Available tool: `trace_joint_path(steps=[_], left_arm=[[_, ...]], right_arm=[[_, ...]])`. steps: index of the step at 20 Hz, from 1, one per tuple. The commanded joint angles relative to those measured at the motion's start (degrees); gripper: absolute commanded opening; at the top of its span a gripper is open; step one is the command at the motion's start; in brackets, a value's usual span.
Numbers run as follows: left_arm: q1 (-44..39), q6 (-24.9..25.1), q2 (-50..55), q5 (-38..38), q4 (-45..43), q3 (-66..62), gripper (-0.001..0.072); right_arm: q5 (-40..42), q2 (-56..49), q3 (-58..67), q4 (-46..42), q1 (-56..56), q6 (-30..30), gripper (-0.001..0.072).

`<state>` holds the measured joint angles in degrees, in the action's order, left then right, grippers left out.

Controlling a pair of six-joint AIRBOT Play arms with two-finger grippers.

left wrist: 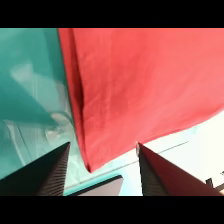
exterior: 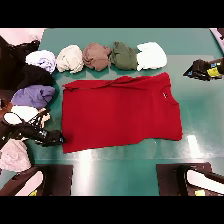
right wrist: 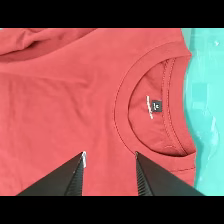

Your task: Fold the shirts.

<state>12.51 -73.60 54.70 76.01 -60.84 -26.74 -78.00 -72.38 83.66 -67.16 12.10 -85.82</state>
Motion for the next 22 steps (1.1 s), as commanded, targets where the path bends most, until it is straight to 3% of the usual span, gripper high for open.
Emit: trace_joint_path(steps=[1, 2, 3, 4, 13, 15, 16, 20, 22], left_arm=[[-0.04, -0.02, 0.17, -0.22, -0.11, 0.98, 0.0495], [-0.04, -0.02, 0.17, -0.24, -0.09, 1.03, 0.0493], [-0.04, 0.00, 0.17, -0.22, -0.04, 1.03, 0.0363], [-0.04, 0.02, 0.17, -0.20, 0.13, 1.03, 0.0334], [-0.04, 0.04, 6.97, -1.57, 0.00, 1.03, 0.0331], [-0.04, 0.22, 7.74, -3.21, 0.37, 1.01, 0.0080], [-0.02, 0.79, 7.74, -3.30, 0.87, 0.59, 0.0023], [-0.02, 1.68, 7.72, 2.89, 0.85, -7.93, 0.0022], [-0.04, 2.05, 7.72, 5.84, 1.53, -13.88, 0.0022]], right_arm=[[0.07, 0.09, -0.20, 0.02, 0.02, 0.26, 0.0374], [0.07, 0.09, -0.20, 0.02, 0.02, 0.37, 0.0375], [0.13, 0.09, -0.20, 0.02, 0.02, 0.37, 0.0374], [0.28, 0.09, -0.20, 0.04, 0.02, 0.37, 0.0374], [-0.31, 0.09, -0.20, 0.04, 0.02, 0.37, 0.0374], [-0.66, 0.09, -0.20, -0.04, 0.04, 0.39, 0.0374], [-1.05, 0.09, -0.20, -0.07, 0.04, 0.44, 0.0374], [-11.47, 0.35, -1.18, -0.52, 2.49, 3.15, 0.0374], [-12.79, 2.82, -7.06, -0.59, 6.19, 3.87, 0.0374]])
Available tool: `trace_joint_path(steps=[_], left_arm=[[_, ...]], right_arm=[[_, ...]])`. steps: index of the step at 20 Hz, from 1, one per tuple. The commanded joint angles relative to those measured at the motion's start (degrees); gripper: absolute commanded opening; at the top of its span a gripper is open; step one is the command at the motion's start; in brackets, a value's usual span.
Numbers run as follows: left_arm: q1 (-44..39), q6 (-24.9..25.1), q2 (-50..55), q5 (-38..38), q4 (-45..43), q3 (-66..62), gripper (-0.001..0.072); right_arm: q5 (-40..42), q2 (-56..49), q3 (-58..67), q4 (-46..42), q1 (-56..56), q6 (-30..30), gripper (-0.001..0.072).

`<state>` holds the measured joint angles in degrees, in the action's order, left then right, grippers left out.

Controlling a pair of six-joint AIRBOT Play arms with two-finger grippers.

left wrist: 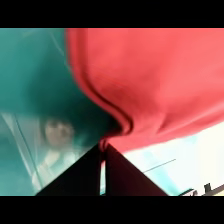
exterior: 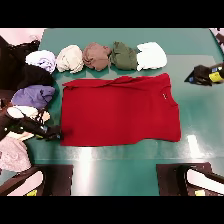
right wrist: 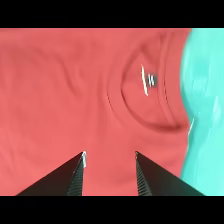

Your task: Fold the shirts.

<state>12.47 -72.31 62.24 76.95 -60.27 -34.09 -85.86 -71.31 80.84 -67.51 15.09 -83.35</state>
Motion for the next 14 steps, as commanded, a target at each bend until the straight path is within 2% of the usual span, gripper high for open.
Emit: trace_joint_path(steps=[1, 4, 8, 14], left_arm=[[0.00, 0.76, 0.17, 5.92, 1.31, -8.92, 0.0022], [0.00, 0.76, 0.17, 6.05, 2.40, -13.31, 0.0022], [0.00, 0.79, 0.20, 5.11, 3.89, -13.60, 0.0022], [0.00, 1.36, 0.20, 5.07, 3.91, -13.60, 0.0022]], right_arm=[[-3.96, 3.65, -8.87, -0.22, 5.81, 1.62, 0.0374], [-2.34, 8.70, -23.74, -0.02, 13.86, 2.73, 0.0395], [2.03, 10.69, -39.17, -0.09, 17.07, 6.01, 0.0395], [8.24, 10.67, -46.66, 0.42, 17.03, 6.05, 0.0395]])
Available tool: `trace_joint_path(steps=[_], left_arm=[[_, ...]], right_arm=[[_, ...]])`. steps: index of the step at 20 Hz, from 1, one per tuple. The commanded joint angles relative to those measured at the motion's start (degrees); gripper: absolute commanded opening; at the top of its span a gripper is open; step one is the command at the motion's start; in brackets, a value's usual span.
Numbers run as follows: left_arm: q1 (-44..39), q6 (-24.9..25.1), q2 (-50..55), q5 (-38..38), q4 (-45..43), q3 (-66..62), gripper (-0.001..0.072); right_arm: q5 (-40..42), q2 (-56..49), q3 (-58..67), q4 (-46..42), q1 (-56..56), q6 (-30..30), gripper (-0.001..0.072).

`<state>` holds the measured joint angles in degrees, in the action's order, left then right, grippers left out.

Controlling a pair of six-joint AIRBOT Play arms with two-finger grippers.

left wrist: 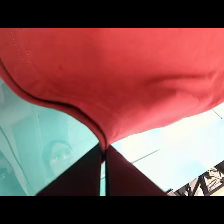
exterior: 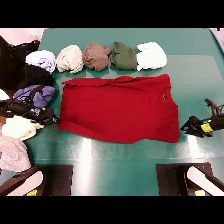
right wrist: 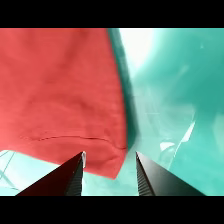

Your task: Fold the shirts.

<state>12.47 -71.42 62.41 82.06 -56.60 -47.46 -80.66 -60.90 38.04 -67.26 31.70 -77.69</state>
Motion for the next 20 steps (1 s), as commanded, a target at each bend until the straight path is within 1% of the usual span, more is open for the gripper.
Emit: trace_joint_path(steps=[1, 6, 7, 8, 9, 10, 12, 14, 17, 19, 20], left_arm=[[0.00, 0.52, 0.02, -0.02, 0.22, -0.22, 0.0023], [0.02, 0.55, 0.02, 0.02, 0.24, -0.22, 0.0022], [0.00, 0.52, 0.02, 0.02, 0.26, -0.22, 0.0023], [0.02, 0.55, 0.02, 0.02, 0.24, -0.22, 0.0023], [0.00, 0.59, 0.02, -0.02, 0.24, -0.22, 0.0022], [0.02, 1.40, 0.02, -0.09, 0.26, -0.22, 0.0023], [0.02, 1.60, 0.02, -0.98, 0.57, -0.96, 0.0022], [0.02, 1.60, 0.02, -1.07, 4.04, -5.62, 0.0022], [0.02, 1.57, 0.00, -1.09, 14.01, -19.65, 0.0023], [0.02, 1.33, 0.00, -2.10, 17.49, -31.65, 0.0022], [0.02, 1.31, 0.00, -2.95, 17.68, -37.75, 0.0022]], right_arm=[[3.72, 0.26, -4.66, 0.22, 0.31, 0.39, 0.0395], [7.76, 0.22, -6.25, 0.31, -4.26, 0.33, 0.0384], [8.46, 0.22, -6.27, 0.20, -5.57, 0.31, 0.0356], [9.20, 0.15, -6.25, 0.24, -6.62, 0.31, 0.0287], [9.81, 0.15, -6.25, 0.24, -7.61, 0.33, 0.0179], [10.47, 0.22, -6.14, 0.24, -8.61, 0.37, 0.0028], [10.47, 1.36, -3.78, 0.87, -10.29, 0.37, 0.0020], [10.91, 5.05, 2.03, 5.22, -11.65, 0.37, 0.0019], [14.80, 11.69, 14.80, 11.13, -12.74, 0.35, 0.0019], [17.88, 14.88, 24.63, 12.26, -12.76, 0.35, 0.0019], [19.47, 15.98, 29.70, 12.24, -12.76, 0.35, 0.0019]])
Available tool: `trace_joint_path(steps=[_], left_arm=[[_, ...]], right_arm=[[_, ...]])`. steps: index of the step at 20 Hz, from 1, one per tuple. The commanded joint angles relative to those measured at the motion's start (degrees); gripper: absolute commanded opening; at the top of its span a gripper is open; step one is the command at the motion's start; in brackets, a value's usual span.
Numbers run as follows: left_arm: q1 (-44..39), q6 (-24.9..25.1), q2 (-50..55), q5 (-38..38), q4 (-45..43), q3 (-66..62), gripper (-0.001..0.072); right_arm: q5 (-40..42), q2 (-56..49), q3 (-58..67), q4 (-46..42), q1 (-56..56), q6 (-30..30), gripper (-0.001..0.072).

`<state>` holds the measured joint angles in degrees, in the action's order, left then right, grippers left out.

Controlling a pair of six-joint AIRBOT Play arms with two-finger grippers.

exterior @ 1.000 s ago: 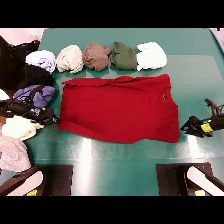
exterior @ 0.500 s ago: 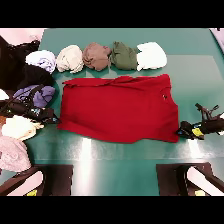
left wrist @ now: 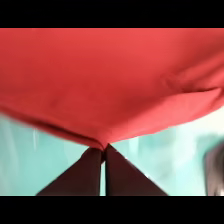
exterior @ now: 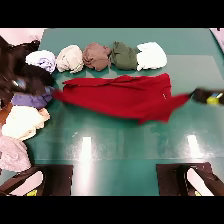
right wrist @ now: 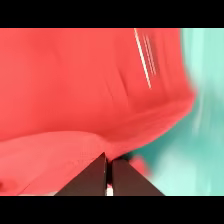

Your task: Fold the shirts.

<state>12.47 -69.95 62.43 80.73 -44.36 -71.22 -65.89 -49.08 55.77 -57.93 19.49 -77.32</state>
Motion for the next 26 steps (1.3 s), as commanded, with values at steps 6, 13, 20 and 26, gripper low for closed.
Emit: trace_joint_path(steps=[6, 13, 20, 26], left_arm=[[0.02, -2.01, -0.24, -6.91, 5.42, -50.36, 0.0022], [0.02, -2.01, -11.91, -16.57, 2.47, -54.18, 0.0022], [0.02, -6.23, -11.93, -9.33, -7.63, -42.66, 0.0022], [0.02, -7.67, -3.85, 3.76, -7.58, -18.62, 0.0022]], right_arm=[[7.45, 7.06, 37.05, 2.62, -0.55, -0.02, 0.0018], [5.20, 8.28, 54.69, -3.37, 5.81, -2.01, 0.0018], [-22.88, -8.15, 68.02, -7.61, 14.45, -10.27, 0.0016], [-38.56, -22.32, 52.04, -15.19, 3.61, -11.21, 0.0015]])
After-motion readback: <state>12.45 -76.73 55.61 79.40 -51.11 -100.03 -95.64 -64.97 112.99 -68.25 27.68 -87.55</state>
